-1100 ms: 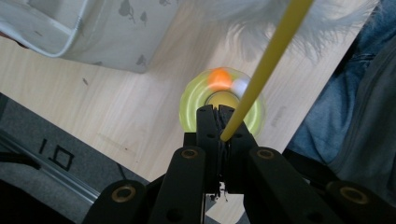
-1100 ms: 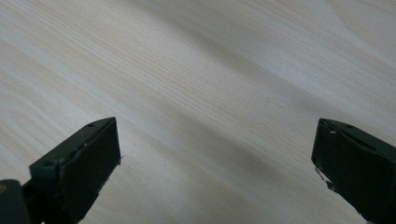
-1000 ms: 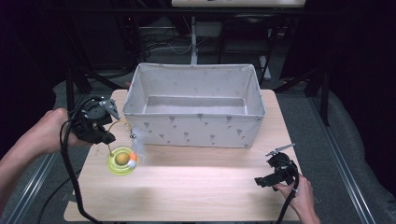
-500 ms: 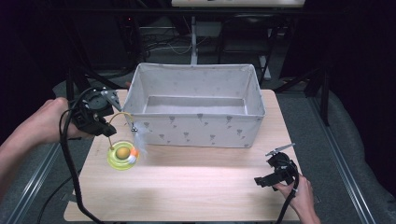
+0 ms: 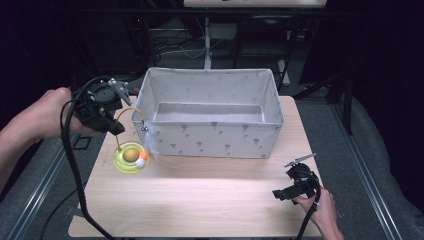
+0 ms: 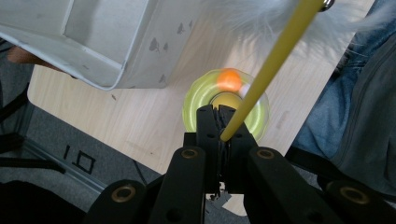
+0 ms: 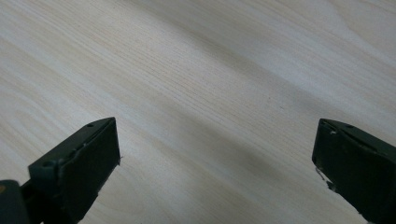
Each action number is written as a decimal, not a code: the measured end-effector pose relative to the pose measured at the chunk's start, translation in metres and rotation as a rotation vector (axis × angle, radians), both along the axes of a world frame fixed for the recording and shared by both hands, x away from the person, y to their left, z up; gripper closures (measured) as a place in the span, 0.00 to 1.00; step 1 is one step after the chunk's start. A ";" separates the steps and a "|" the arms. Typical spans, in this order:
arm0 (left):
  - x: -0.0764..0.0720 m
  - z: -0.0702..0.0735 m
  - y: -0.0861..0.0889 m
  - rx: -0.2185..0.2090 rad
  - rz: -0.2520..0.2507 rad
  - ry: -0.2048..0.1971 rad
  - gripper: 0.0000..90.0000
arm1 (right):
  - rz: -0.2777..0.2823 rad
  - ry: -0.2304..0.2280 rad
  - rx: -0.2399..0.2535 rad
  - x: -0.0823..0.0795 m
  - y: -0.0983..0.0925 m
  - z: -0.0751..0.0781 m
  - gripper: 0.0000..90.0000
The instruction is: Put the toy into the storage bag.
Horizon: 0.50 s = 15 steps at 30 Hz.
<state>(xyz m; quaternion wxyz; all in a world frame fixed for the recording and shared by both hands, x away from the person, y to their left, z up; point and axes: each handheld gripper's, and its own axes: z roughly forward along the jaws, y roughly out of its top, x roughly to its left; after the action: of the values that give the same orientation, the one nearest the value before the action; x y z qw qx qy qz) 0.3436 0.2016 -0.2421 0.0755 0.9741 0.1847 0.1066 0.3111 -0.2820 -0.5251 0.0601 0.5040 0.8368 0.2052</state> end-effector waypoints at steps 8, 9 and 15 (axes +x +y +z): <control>0.001 0.013 -0.012 0.019 -0.021 -0.022 0.98 | 0.004 0.004 0.003 0.000 0.000 0.000 0.01; 0.001 0.013 -0.012 0.019 -0.021 -0.022 0.98 | 0.004 0.004 0.002 0.000 -0.001 0.000 0.01; 0.005 0.019 -0.016 0.016 -0.021 -0.026 0.98 | 0.000 -0.001 0.004 0.000 0.000 0.000 0.01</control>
<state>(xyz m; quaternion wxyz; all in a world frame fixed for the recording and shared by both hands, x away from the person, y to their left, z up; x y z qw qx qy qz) 0.3490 0.1861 -0.2234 0.0711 0.9750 0.1727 0.1201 0.3108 -0.2824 -0.5254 0.0594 0.5040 0.8364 0.2071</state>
